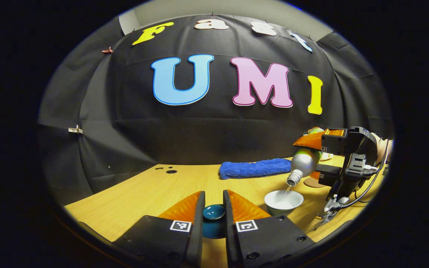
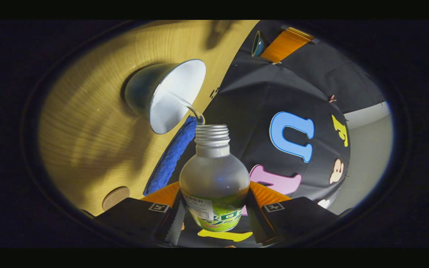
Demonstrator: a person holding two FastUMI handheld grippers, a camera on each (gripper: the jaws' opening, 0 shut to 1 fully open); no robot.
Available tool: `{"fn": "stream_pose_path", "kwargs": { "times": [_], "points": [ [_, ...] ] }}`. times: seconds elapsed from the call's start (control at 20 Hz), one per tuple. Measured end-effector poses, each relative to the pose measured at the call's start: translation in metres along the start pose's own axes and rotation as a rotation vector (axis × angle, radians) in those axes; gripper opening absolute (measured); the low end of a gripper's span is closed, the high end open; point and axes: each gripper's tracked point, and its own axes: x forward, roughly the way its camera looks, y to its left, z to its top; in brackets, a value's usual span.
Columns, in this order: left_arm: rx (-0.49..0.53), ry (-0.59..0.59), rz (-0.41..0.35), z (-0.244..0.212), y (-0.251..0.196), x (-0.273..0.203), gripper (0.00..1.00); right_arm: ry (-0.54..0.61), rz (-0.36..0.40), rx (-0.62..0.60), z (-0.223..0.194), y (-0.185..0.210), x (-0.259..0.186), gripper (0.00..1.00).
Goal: Open the teacup lid with one hand, grasp the water bottle and pour water into the teacup with the other hand; after pouring, place the water bottle on the coaster and then close the teacup lid.
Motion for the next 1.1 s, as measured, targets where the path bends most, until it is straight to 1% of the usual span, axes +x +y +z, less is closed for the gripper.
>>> {"fn": "stream_pose_path", "kwargs": {
  "times": [0.05, 0.1, 0.25, 0.4, 0.45, 0.5, 0.55, 0.6, 0.65, 0.7, 0.75, 0.95, 1.0, 1.1],
  "points": [
    [0.000, 0.001, 0.001, -0.001, 0.000, 0.000, 0.31, -0.004, -0.001, -0.007, 0.000, 0.001, 0.000, 0.76],
    [0.000, 0.001, 0.001, -0.001, 0.000, 0.000, 0.29, -0.005, -0.005, -0.018, 0.002, -0.002, -0.001, 0.76],
    [0.000, 0.002, 0.000, -0.001, 0.000, 0.000, 0.29, -0.023, -0.011, -0.037, 0.004, -0.004, -0.001, 0.76],
    [0.000, 0.002, 0.001, 0.000, 0.000, 0.000, 0.29, -0.030, -0.038, -0.054, 0.004, -0.013, -0.002, 0.76],
    [0.000, 0.002, 0.001, -0.001, 0.000, 0.000, 0.29, -0.035, -0.039, -0.058, 0.005, -0.015, -0.002, 0.76],
    [0.000, 0.003, 0.000, -0.001, 0.000, 0.000, 0.31, -0.042, -0.030, -0.064, 0.006, -0.014, -0.001, 0.76],
    [0.000, 0.003, -0.002, -0.002, -0.001, 0.000, 0.29, -0.049, -0.027, -0.073, 0.008, -0.014, 0.000, 0.76],
    [0.000, 0.002, -0.004, 0.000, -0.001, 0.000, 0.29, -0.057, -0.027, -0.084, 0.010, -0.014, 0.000, 0.76],
    [0.000, 0.001, -0.004, -0.001, 0.000, 0.000, 0.31, -0.062, -0.030, -0.095, 0.010, -0.015, -0.001, 0.76],
    [0.000, 0.001, -0.004, -0.001, -0.001, 0.000, 0.31, -0.063, -0.037, -0.103, 0.010, -0.017, -0.001, 0.76],
    [0.000, 0.001, -0.004, -0.001, -0.001, 0.000, 0.27, -0.064, -0.040, -0.106, 0.008, -0.019, -0.001, 0.76],
    [0.000, 0.002, -0.005, -0.001, -0.001, 0.000, 0.27, -0.067, -0.048, -0.114, 0.011, -0.021, 0.002, 0.76],
    [0.000, 0.002, -0.006, -0.001, -0.001, 0.000, 0.31, -0.070, -0.051, -0.121, 0.013, -0.021, 0.001, 0.76],
    [0.000, 0.002, -0.006, -0.001, -0.001, 0.000, 0.31, -0.075, -0.051, -0.130, 0.013, -0.021, 0.002, 0.76]
  ]
}}
